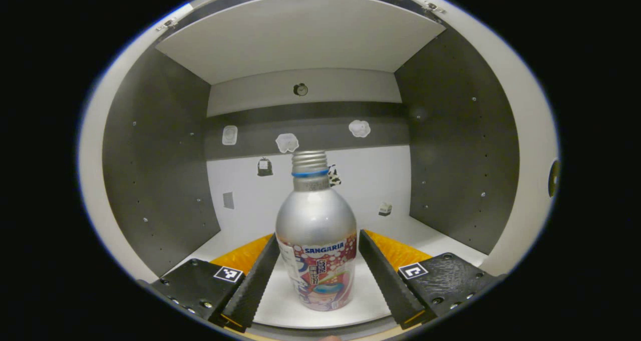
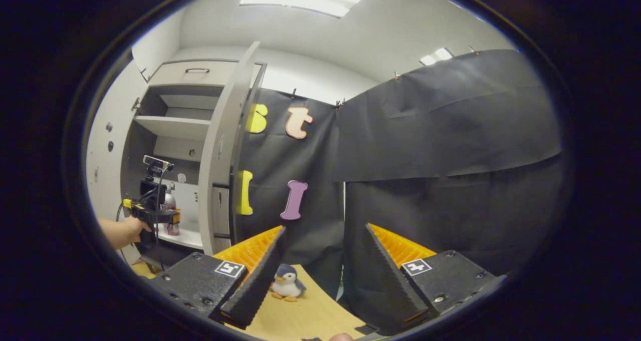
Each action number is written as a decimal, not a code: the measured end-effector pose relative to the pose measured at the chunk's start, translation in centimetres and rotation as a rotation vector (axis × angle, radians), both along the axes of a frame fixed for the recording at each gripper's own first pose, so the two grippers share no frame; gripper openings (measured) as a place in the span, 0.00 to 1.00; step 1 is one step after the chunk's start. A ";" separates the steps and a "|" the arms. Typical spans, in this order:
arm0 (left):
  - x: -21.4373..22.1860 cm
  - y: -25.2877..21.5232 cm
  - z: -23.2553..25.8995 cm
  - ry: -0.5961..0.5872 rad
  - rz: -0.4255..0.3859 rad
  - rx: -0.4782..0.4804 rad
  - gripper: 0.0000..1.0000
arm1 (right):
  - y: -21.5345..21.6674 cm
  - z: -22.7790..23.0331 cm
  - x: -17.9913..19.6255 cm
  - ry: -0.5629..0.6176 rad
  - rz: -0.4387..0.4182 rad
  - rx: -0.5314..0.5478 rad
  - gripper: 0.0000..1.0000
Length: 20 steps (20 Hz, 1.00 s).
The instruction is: Grasp the bottle in the cabinet with the left hand and place it on the coaster, then close the right door with the right hand and the left door with the left hand.
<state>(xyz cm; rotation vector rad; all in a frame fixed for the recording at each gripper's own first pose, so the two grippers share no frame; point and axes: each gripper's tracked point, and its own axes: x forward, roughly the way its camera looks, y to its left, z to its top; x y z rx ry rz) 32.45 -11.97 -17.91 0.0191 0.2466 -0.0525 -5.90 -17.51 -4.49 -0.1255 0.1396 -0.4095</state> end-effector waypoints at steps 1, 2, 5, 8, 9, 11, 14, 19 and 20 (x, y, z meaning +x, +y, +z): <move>0.3 0.0 -0.2 0.000 -0.003 -0.007 0.97 | 0.0 0.1 -0.1 0.000 -0.002 0.002 0.96; 0.5 0.1 -0.3 0.005 0.005 0.000 0.97 | -0.1 0.0 -0.2 0.003 -0.004 0.007 0.96; 0.6 0.3 0.0 -0.013 0.014 -0.026 0.84 | -0.1 -0.4 -0.2 0.006 -0.007 0.025 0.96; -0.6 0.1 1.5 -0.040 0.002 -0.034 0.81 | 0.3 -0.9 -0.1 0.022 0.008 0.030 0.99; -1.0 0.1 1.8 -0.045 -0.004 -0.037 0.81 | 0.7 -0.8 0.0 0.020 0.018 0.035 0.99; -2.0 0.2 2.5 -0.052 -0.007 -0.041 0.77 | 1.2 -0.8 0.4 0.017 0.033 0.048 0.96; -3.8 1.0 3.6 -0.087 -0.004 -0.033 0.77 | 2.5 -1.4 1.0 0.030 0.083 0.080 0.96; -7.4 2.5 5.0 -0.120 0.013 -0.046 0.77 | 4.4 -1.6 1.8 0.036 0.164 0.107 0.96; -8.1 2.7 5.0 -0.122 0.015 -0.043 0.77 | 4.6 -1.7 2.0 0.038 0.172 0.107 0.96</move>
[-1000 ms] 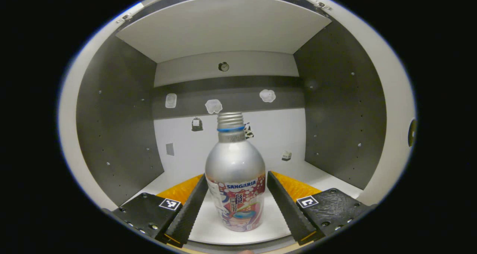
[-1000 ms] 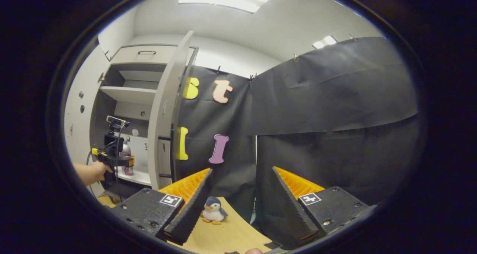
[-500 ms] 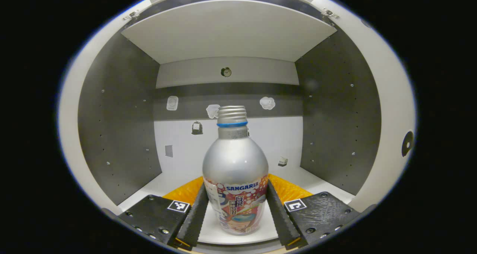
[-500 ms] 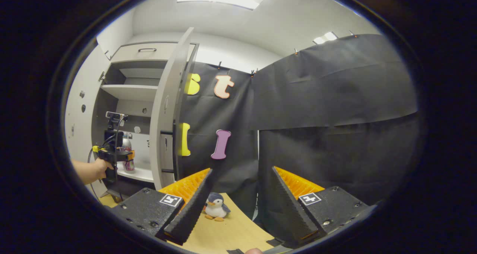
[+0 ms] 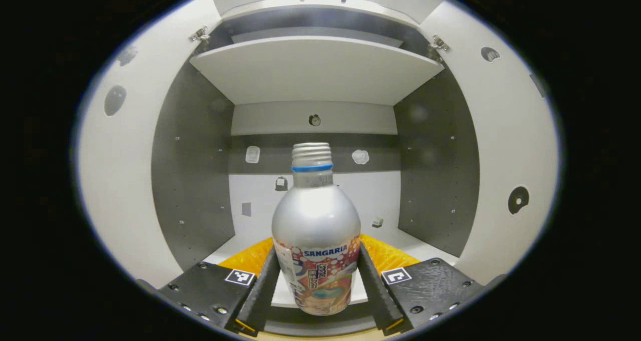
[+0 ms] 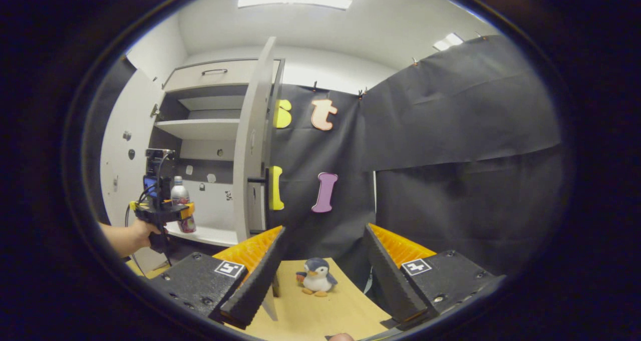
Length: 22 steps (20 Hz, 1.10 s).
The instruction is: Grasp the bottle in the cabinet with the left hand and place it on the coaster, then close the right door with the right hand and the left door with the left hand.
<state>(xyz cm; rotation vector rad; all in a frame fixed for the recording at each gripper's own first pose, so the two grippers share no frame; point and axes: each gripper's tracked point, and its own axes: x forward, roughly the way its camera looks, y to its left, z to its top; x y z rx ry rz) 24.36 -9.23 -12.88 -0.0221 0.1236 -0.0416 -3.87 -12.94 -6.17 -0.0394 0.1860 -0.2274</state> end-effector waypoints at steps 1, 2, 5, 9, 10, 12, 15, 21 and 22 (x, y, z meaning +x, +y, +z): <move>-0.7 0.1 0.0 -0.004 0.003 0.002 0.77 | 0.4 -0.1 0.1 0.002 0.011 0.002 0.96; -1.5 0.2 -0.2 -0.002 0.003 0.008 0.77 | 0.9 -0.3 0.2 0.005 0.027 0.006 0.96; -4.2 0.5 -0.6 -0.012 0.010 0.038 0.77 | 3.0 -1.6 0.6 0.043 0.098 0.039 0.99; -7.5 -0.2 -3.0 0.011 -0.006 0.046 0.77 | 4.7 -1.7 1.0 0.043 0.147 0.055 0.99; -8.3 -0.5 -3.5 0.013 -0.012 0.049 0.81 | 4.9 -1.6 1.1 0.037 0.154 0.055 0.99; -9.7 -1.3 -4.5 0.023 -0.030 0.051 0.77 | 5.2 -1.8 1.0 0.038 0.167 0.055 0.99; -11.7 -1.9 -5.9 0.045 -0.034 0.038 0.77 | 5.5 -2.1 1.2 0.046 0.175 0.059 0.99; -15.8 -4.0 -8.9 0.076 -0.085 0.068 0.77 | 5.1 -3.4 0.9 0.072 0.165 0.037 0.99; -16.3 -4.4 -9.5 0.085 -0.092 0.069 0.77 | 5.1 -3.4 0.9 0.073 0.164 0.037 0.99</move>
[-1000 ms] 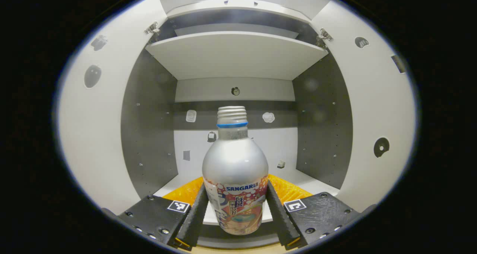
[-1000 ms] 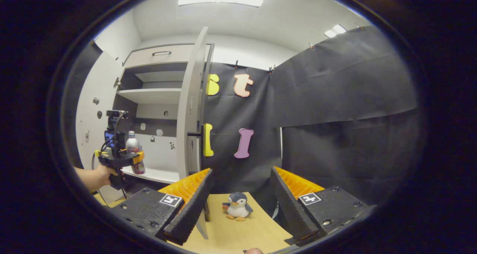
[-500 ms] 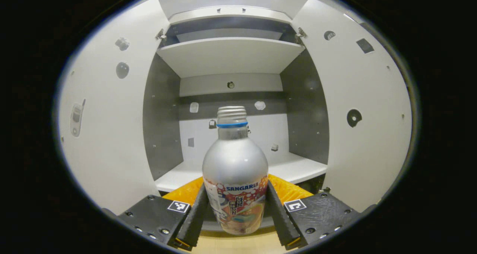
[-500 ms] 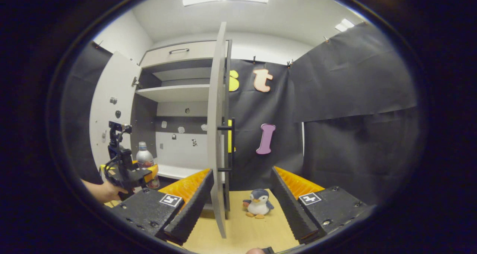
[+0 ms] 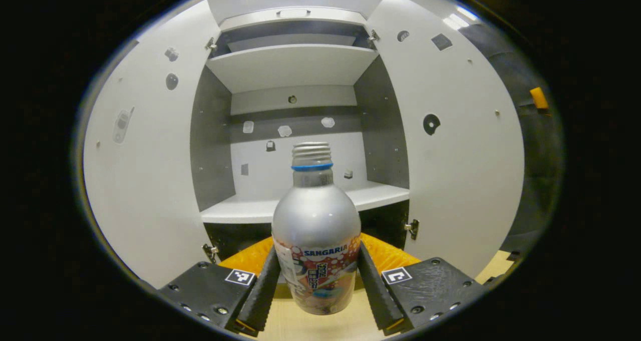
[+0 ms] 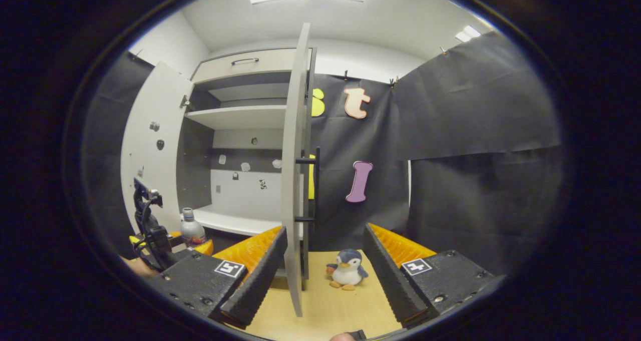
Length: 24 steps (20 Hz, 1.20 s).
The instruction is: Grasp the bottle in the cabinet with the left hand and place it on the coaster, then close the right door with the right hand and the left door with the left hand.
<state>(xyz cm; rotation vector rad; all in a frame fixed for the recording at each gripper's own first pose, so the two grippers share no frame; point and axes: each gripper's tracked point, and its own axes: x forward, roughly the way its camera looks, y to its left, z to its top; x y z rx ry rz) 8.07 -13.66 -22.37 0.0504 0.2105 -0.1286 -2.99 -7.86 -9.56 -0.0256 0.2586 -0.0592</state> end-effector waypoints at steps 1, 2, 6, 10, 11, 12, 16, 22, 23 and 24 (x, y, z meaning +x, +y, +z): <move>-0.6 -0.2 -0.7 0.009 -0.004 0.004 0.77 | 0.0 -0.2 0.0 0.003 -0.002 0.000 0.99; -1.3 -0.3 -1.4 0.023 -0.004 0.010 0.81 | 0.0 -0.3 0.0 0.005 -0.003 -0.001 0.99; -3.4 -0.6 -4.5 0.087 -0.003 0.022 0.73 | 0.1 -0.7 0.2 0.014 -0.006 0.003 0.99; -5.7 -0.7 -7.7 0.160 0.000 0.018 0.80 | 0.2 -1.0 0.5 0.019 -0.007 -0.001 0.99; -6.2 -0.6 -8.3 0.171 0.001 0.025 0.77 | 0.2 -1.1 0.5 0.022 -0.011 -0.003 0.99; -6.8 -0.5 -9.1 0.193 0.005 0.045 0.81 | 0.1 -1.3 0.6 0.028 -0.016 -0.005 0.96; -9.2 -0.9 -11.4 0.224 -0.017 0.058 0.77 | 0.4 -2.4 0.6 0.060 -0.032 0.004 0.96; -11.7 -1.5 -16.0 0.290 -0.053 0.077 0.77 | 0.6 -2.5 0.3 0.079 -0.059 -0.014 0.99; -12.1 -1.6 -16.9 0.309 -0.057 0.069 0.77 | 0.7 -2.5 0.2 0.082 -0.060 -0.023 0.99; -12.0 -1.6 -17.5 0.317 -0.058 0.065 0.77 | 0.8 -2.6 0.0 0.088 -0.059 -0.036 0.99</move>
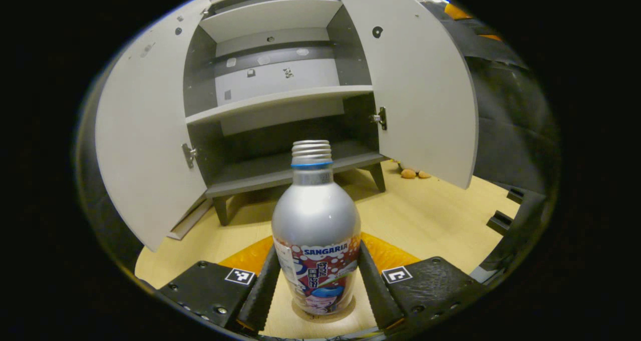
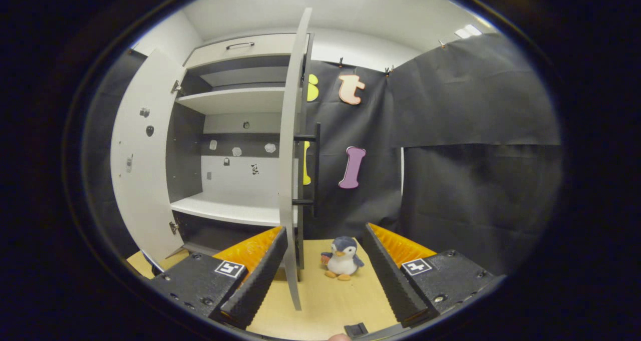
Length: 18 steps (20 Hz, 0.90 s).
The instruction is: Grasp the bottle in the cabinet with the left hand and place it on the coaster, then close the right door with the right hand and the left door with the left hand.
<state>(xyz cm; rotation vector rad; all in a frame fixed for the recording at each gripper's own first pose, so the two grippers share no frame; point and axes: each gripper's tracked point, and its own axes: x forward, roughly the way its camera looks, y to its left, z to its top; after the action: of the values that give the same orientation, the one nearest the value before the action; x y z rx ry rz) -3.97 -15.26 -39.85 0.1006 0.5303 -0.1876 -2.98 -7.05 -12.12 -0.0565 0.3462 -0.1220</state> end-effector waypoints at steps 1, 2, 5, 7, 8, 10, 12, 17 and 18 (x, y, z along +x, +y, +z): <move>0.0 -0.1 -0.6 0.011 -0.001 -0.001 0.81 | 0.2 -0.3 -0.1 0.012 0.004 -0.016 0.99; 0.0 -0.1 -1.1 0.015 0.000 -0.001 0.77 | 0.2 -0.5 -0.3 0.022 0.003 -0.034 0.96; 0.2 -0.1 -2.2 0.026 -0.002 0.002 0.77 | 0.6 -0.3 -0.6 0.028 0.001 -0.048 0.99; 0.2 0.0 -3.0 0.045 0.000 -0.015 0.77 | 1.0 -0.3 -0.6 0.028 0.000 -0.049 0.99; 0.2 0.1 -3.3 0.051 0.003 -0.021 0.77 | 1.1 -0.3 -0.6 0.028 0.002 -0.051 0.99; 0.2 0.4 -3.9 0.059 0.008 -0.016 0.77 | 1.2 -0.4 -0.6 0.032 0.001 -0.055 0.99; 0.4 0.5 -4.1 0.049 0.000 -0.020 0.78 | 1.4 -0.6 -0.6 0.041 0.001 -0.059 0.99; -0.3 1.0 -3.9 0.046 0.014 -0.039 0.78 | 1.5 -0.4 -0.5 0.032 0.003 -0.056 0.99; -0.4 1.0 -3.9 0.047 0.008 -0.036 0.78 | 1.5 -0.5 -0.5 0.034 0.002 -0.055 0.99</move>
<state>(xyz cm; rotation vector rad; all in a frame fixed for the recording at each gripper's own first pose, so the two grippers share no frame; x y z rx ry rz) -4.40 -14.29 -43.72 0.0587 0.5741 -0.1921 -3.51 -5.58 -12.60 -0.1138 0.3771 -0.1284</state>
